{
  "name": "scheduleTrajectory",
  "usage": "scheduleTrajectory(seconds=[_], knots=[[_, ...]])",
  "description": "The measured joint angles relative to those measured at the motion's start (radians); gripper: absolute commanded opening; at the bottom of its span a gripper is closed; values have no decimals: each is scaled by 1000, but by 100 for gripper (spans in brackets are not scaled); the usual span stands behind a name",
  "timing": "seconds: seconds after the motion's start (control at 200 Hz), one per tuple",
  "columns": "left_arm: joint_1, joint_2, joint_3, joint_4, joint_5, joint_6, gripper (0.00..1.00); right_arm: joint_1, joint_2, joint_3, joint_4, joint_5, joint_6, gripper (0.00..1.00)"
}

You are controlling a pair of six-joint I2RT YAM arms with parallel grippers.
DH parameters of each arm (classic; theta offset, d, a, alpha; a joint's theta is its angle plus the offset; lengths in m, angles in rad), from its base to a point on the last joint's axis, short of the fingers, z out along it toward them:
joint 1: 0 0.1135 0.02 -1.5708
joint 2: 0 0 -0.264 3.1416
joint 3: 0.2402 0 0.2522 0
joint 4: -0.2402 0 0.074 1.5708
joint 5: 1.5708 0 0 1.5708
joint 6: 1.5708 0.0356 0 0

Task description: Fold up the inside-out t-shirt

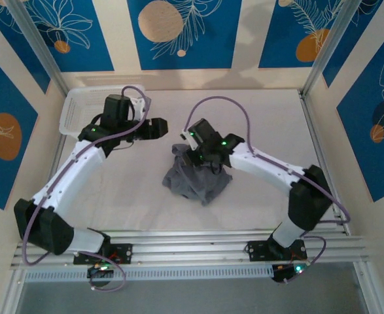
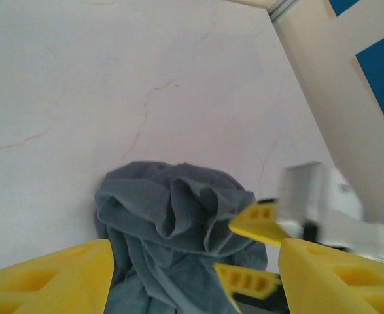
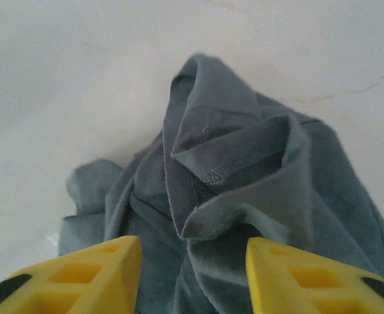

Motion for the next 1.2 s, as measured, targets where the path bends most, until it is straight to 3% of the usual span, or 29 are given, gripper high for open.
scheduleTrajectory(seconds=[0.105, 0.295, 0.565, 0.73, 0.95, 1.2], knots=[[0, -18, -37, -25, 0, 10, 67, 25, 76, 66, -50, 62, -26, 59], [0, -16, -56, -47, -1, 13, 67, 42, 150, 129, -103, 150, -38, 60], [0, -16, -56, -47, -2, 13, 67, 42, 193, 151, -131, 195, -36, 36], [0, -16, -56, -47, -8, 13, 67, 37, 193, 151, -120, 183, -15, 43], [0, -10, -56, -47, -8, 14, 67, 27, 194, 153, -90, 171, 27, 42], [0, -9, -56, -47, -8, 23, 67, 26, 220, 187, -79, 172, 55, 18]])
